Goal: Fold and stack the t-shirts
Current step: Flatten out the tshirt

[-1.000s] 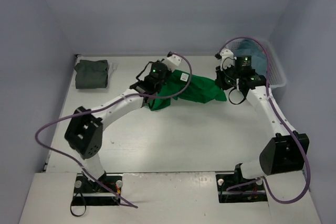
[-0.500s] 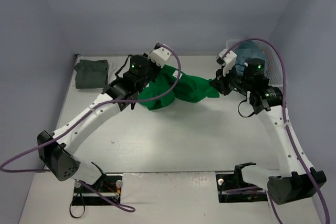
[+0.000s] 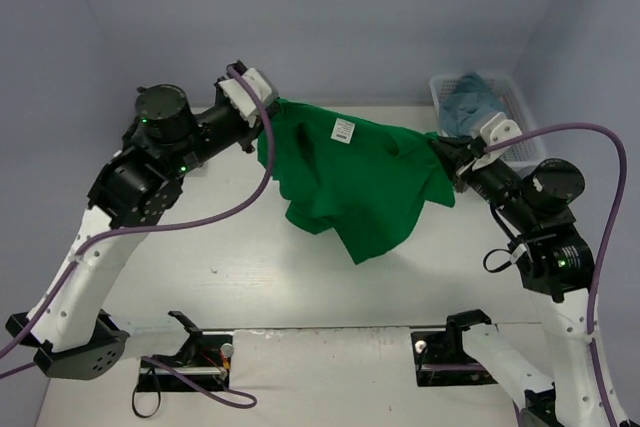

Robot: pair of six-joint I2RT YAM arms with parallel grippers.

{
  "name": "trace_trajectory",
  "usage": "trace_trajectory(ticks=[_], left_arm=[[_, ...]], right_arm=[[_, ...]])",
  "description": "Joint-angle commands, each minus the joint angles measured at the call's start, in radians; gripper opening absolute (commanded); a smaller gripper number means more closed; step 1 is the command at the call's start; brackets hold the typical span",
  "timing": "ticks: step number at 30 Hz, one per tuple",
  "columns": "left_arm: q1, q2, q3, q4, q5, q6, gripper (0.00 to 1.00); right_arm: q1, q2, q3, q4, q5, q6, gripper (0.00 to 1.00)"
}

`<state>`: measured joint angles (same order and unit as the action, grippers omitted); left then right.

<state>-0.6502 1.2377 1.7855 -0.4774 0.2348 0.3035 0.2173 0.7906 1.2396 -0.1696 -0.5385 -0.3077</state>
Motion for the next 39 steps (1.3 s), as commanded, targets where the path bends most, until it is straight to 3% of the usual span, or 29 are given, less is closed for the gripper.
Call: trace_trajectory(ticks=[1, 11, 20, 24, 31, 39], left_arm=[[0.041, -0.046, 0.098, -0.030, 0.172, 0.040, 0.00], [0.087, -0.035, 0.278, -0.056, 0.366, -0.076, 0.00], [0.178, -0.089, 0.200, -0.015, 0.717, -0.187, 0.00], [0.224, -0.119, 0.173, 0.051, 0.796, -0.280, 0.00], [0.251, -0.144, 0.109, 0.134, 0.816, -0.383, 0.00], [0.247, -0.043, -0.096, 0.198, 0.819, -0.354, 0.00]], right_arm=[[-0.010, 0.038, 0.027, 0.137, 0.150, 0.048, 0.00], [-0.033, 0.127, 0.216, 0.177, 0.215, 0.122, 0.00], [-0.139, 0.084, 0.268, 0.174, 0.072, 0.232, 0.00], [-0.190, 0.023, 0.255, 0.174, -0.007, 0.269, 0.00], [-0.213, -0.014, 0.172, 0.173, -0.100, 0.300, 0.00], [-0.213, 0.156, 0.018, 0.223, -0.155, 0.253, 0.00]])
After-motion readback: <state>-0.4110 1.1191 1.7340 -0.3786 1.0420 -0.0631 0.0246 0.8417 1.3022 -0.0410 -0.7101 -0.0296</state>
